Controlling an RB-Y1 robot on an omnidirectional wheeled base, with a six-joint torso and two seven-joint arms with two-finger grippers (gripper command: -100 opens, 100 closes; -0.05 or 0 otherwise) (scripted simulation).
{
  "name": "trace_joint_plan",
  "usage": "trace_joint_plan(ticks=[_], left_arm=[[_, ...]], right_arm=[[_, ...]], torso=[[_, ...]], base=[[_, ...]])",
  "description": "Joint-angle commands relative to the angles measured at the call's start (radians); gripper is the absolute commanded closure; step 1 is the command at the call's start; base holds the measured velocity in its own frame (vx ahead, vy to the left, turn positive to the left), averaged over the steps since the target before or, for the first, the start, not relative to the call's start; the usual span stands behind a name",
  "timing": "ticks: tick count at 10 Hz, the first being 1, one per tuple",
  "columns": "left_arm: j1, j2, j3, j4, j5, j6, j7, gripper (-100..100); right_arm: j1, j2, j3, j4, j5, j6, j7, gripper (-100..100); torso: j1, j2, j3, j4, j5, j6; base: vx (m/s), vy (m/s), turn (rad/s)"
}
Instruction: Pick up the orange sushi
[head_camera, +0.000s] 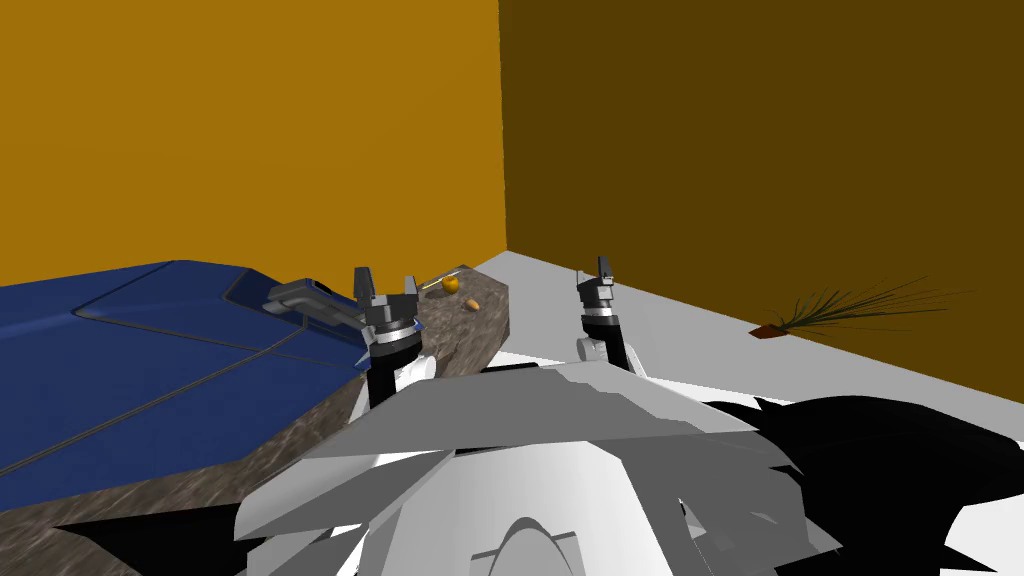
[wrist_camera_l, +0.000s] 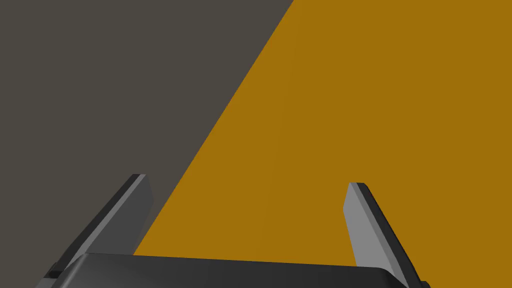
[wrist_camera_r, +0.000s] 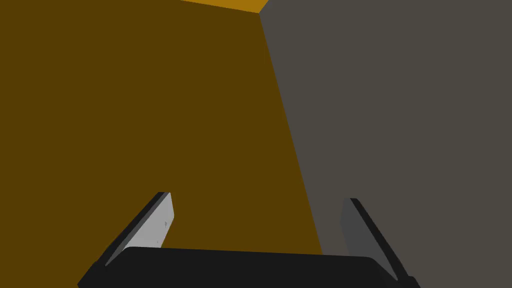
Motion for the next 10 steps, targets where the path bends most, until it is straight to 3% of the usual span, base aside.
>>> trace_joint_plan(ticks=[1,5,6,8,9,10], left_arm=[[0.002,0.042,0.000,-0.012,0.006,0.033,-0.005,-100],[0.000,0.141,0.003,-0.051,0.023,0.138,-0.022,-100],[0.000,0.141,0.003,-0.051,0.023,0.146,-0.022,-100],[-0.004,0.203,0.007,-0.077,0.034,0.211,-0.034,-100],[-0.004,0.203,0.007,-0.077,0.034,0.225,-0.034,-100],[-0.008,0.236,0.009,-0.091,0.039,0.261,-0.040,-100]], right_arm=[[0.000,0.000,0.000,0.000,0.000,0.000,0.000,0],[0.000,0.000,0.000,0.000,0.000,0.000,0.000,0],[0.000,0.000,0.000,0.000,0.000,0.000,0.000,0],[0.000,0.000,0.000,0.000,0.000,0.000,0.000,0],[0.000,0.000,0.000,0.000,0.000,0.000,0.000,0],[0.000,0.000,0.000,0.000,0.000,0.000,0.000,0]], torso=[[0.000,0.000,0.000,0.000,0.000,0.000],[-0.001,-0.001,0.000,0.000,0.000,0.000],[-0.001,-0.001,-0.001,0.000,0.000,0.000],[-0.001,-0.001,0.000,0.000,0.000,0.000],[-0.001,-0.001,0.000,0.000,0.000,0.000],[-0.001,0.000,0.000,0.000,0.000,0.000]], base=[[0.006,-0.008,-0.013],[0.014,-0.016,-0.025],[0.011,-0.014,-0.014],[0.007,-0.016,-0.037],[0.004,-0.011,-0.015],[0.002,-0.010,-0.032]])
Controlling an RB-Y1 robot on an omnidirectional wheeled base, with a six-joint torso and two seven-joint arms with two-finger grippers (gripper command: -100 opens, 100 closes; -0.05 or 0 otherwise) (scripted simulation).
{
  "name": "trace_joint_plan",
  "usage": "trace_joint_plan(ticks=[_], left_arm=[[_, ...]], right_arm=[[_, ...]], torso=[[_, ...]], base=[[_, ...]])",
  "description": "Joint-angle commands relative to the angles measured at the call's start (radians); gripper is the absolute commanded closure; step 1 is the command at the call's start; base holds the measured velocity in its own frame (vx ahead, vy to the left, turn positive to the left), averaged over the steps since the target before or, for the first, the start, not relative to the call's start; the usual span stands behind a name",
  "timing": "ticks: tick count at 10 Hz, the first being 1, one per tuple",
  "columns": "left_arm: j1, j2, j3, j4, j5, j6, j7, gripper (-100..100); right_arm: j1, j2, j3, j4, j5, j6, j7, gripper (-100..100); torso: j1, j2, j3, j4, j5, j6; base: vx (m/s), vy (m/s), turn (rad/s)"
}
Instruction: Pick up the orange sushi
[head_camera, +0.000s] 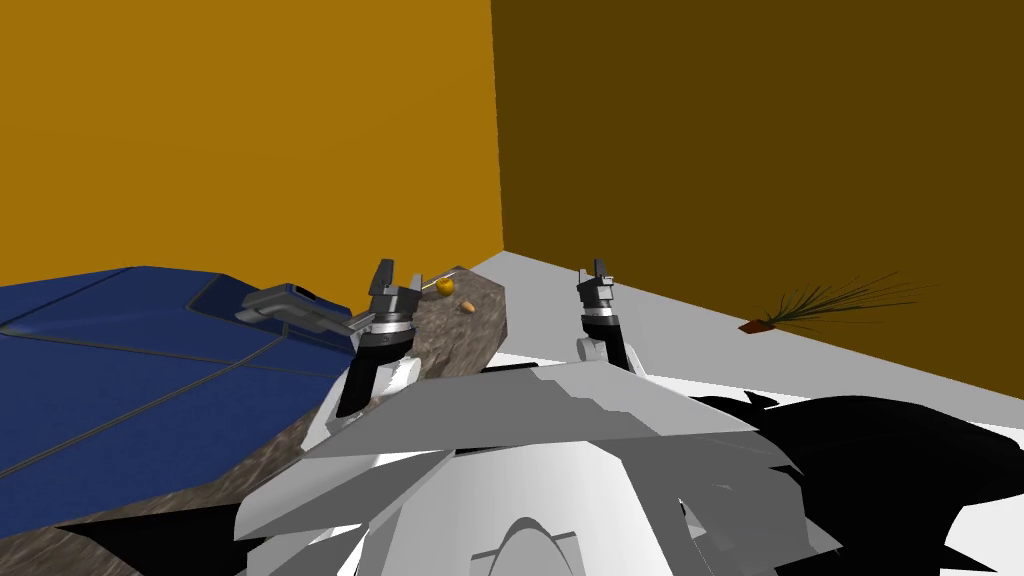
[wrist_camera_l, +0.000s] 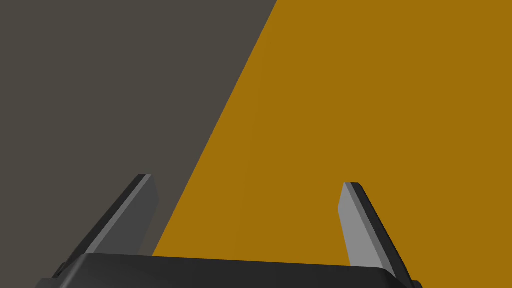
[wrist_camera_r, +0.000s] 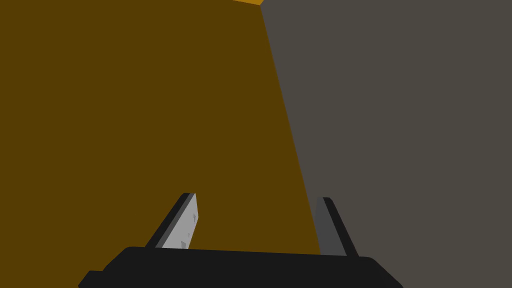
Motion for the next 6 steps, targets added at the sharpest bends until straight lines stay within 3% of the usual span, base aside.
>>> trace_joint_plan(ticks=[1,2,3,4,5,6], left_arm=[[0.000,0.016,0.001,-0.010,0.003,0.032,-0.004,-100],[-0.004,0.051,0.004,-0.025,0.009,0.070,-0.010,-100],[-0.004,0.051,0.004,-0.025,0.009,0.078,-0.010,-100],[-0.008,0.086,0.007,-0.040,0.015,0.117,-0.017,-100],[-0.008,0.086,0.007,-0.040,0.015,0.125,-0.017,-100],[-0.012,0.122,0.010,-0.055,0.021,0.164,-0.024,-100]], right_arm=[[0.000,0.000,0.000,0.000,0.000,0.000,0.000,0],[0.000,0.000,0.000,0.000,0.000,0.000,0.000,0],[0.000,0.000,0.000,0.000,0.000,0.000,0.000,0],[0.000,0.000,0.000,0.000,0.000,0.000,0.000,0],[0.000,0.000,0.000,0.000,0.000,0.000,0.000,0],[0.000,0.000,0.000,0.000,0.000,0.000,0.000,0]], torso=[[0.000,0.000,0.000,0.000,0.000,0.000],[0.000,0.000,0.000,0.000,0.000,0.000],[0.000,0.000,0.000,0.000,0.000,0.000],[0.000,0.000,0.000,0.000,0.000,0.000],[0.000,0.000,0.000,0.000,0.000,0.000],[0.000,0.000,0.000,0.000,0.000,0.000]], base=[[0.002,-0.006,-0.017],[0.002,-0.009,-0.033],[0.002,-0.007,-0.017],[0.003,-0.009,-0.042],[0.002,-0.008,-0.016],[0.004,-0.012,-0.035]])
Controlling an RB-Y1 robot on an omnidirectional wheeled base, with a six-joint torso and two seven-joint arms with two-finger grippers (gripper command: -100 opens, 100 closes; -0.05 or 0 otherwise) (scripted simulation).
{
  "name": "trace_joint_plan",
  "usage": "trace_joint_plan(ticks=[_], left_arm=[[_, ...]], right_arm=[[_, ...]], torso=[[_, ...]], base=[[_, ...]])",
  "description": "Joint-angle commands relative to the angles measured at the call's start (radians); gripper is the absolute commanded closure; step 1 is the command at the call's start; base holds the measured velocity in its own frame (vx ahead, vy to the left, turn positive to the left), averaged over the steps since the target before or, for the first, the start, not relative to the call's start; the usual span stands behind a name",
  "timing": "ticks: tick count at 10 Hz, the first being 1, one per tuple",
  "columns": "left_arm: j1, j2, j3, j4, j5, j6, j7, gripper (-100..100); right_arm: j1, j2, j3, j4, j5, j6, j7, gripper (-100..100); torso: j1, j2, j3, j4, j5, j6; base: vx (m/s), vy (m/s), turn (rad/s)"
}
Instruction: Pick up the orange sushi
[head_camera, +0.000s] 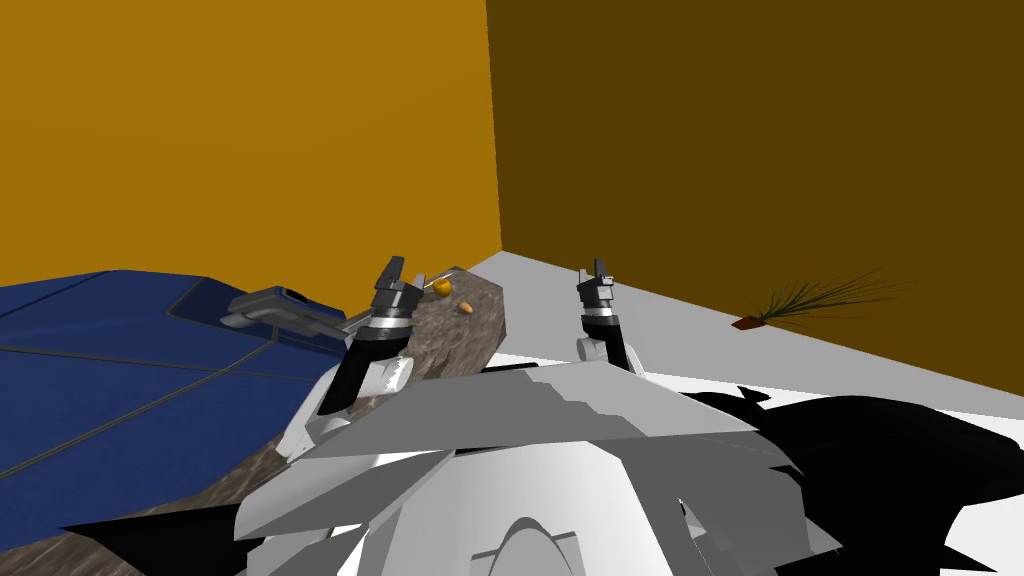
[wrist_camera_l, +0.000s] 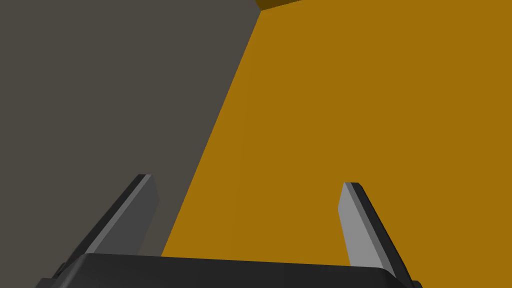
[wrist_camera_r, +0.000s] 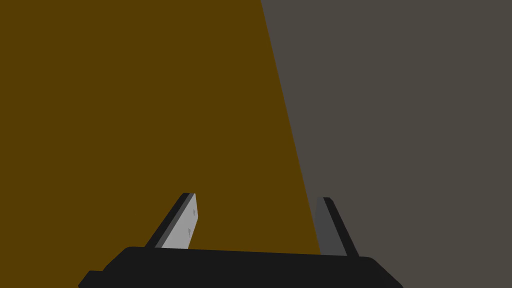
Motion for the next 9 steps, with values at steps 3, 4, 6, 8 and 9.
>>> trace_joint_plan(ticks=[3,4,6,8,9], left_arm=[[-0.006,0.053,0.005,-0.022,0.009,0.085,-0.012,-100],[-0.009,0.090,0.008,-0.036,0.016,0.121,-0.020,-100],[-0.012,0.126,0.011,-0.050,0.024,0.172,-0.028,-100],[-0.013,0.163,0.013,-0.063,0.032,0.223,-0.037,-100],[-0.013,0.163,0.013,-0.063,0.032,0.242,-0.037,-100]], right_arm=[[0.000,0.000,0.000,0.000,0.000,0.000,0.000,0],[0.000,0.000,0.000,0.000,0.000,0.000,0.000,0],[0.000,0.000,0.000,0.000,0.000,0.000,0.000,0],[0.000,0.000,0.000,0.000,0.000,0.000,0.000,0],[0.000,0.000,0.000,0.000,0.000,0.000,0.000,0]], torso=[[0.000,0.000,0.000,0.000,0.000,0.000],[0.000,0.000,0.000,0.000,0.000,0.000],[0.000,0.000,0.000,0.000,0.000,0.000],[0.000,-0.001,0.000,0.000,0.000,0.000],[0.000,-0.001,-0.001,0.000,0.000,0.000]], base=[[0.005,-0.011,-0.023],[0.007,-0.013,-0.039],[0.010,-0.013,-0.026],[0.017,-0.015,-0.020],[0.019,-0.014,-0.014]])
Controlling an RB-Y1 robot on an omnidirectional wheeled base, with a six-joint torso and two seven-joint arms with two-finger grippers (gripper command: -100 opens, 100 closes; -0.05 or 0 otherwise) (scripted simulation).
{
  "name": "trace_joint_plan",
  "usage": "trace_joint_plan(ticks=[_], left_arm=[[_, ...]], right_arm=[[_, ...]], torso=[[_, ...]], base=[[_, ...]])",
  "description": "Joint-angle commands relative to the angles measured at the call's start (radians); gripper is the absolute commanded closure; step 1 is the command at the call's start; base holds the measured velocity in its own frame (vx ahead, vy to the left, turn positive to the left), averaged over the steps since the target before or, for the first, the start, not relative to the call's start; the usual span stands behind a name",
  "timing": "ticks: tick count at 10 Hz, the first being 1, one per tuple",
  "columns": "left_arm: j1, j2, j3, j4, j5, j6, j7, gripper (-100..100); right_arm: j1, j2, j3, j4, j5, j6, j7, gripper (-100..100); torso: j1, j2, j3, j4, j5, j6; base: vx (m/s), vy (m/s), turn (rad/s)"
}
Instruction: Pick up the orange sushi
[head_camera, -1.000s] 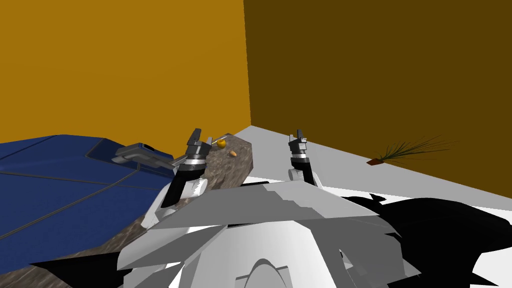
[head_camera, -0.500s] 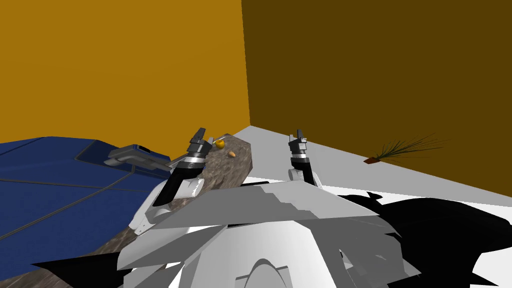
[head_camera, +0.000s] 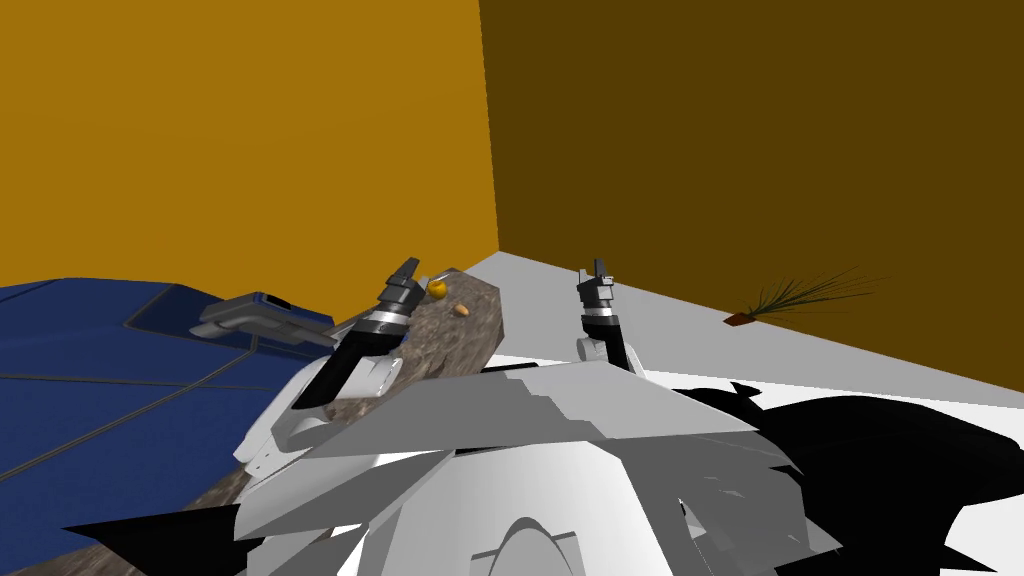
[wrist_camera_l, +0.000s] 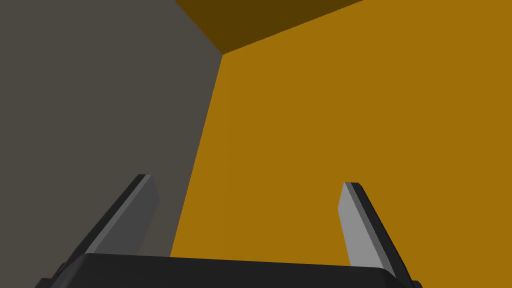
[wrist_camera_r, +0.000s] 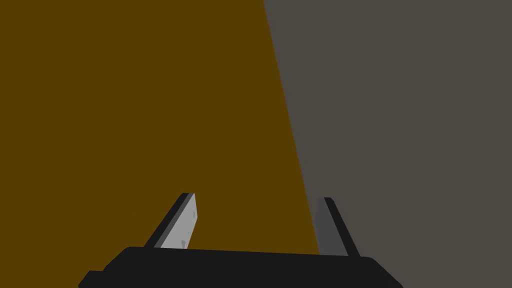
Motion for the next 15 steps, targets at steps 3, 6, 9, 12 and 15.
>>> trace_joint_plan(ticks=[3,6,9,12,15], left_arm=[[-0.004,0.079,0.003,-0.022,0.019,0.104,-0.020,-100],[0.000,0.115,0.004,-0.029,0.030,0.180,-0.030,-100],[0.014,0.186,0.003,-0.037,0.053,0.263,-0.051,-100],[0.025,0.220,0.001,-0.037,0.065,0.334,-0.062,-100],[0.052,0.286,-0.006,-0.032,0.093,0.419,-0.086,-100]], right_arm=[[0.000,0.000,0.000,0.000,0.000,0.000,0.000,0],[0.000,0.000,0.000,0.000,0.000,0.000,0.000,0],[0.000,0.000,0.000,0.000,0.000,0.000,0.000,0],[0.000,0.000,0.000,0.000,0.000,0.000,0.000,0],[0.000,0.000,0.000,0.000,0.000,0.000,0.000,0]], torso=[[0.000,0.000,0.000,0.000,0.000,0.000],[-0.001,-0.001,-0.001,0.000,0.000,0.000],[-0.001,-0.002,-0.001,0.000,0.000,0.000],[-0.001,-0.003,-0.002,-0.001,0.000,0.000],[-0.001,-0.003,-0.002,-0.001,0.000,0.000]], base=[[0.021,-0.019,-0.018],[0.034,-0.026,-0.007],[0.054,-0.031,-0.001],[0.053,-0.035,0.007],[0.071,-0.037,0.017]])
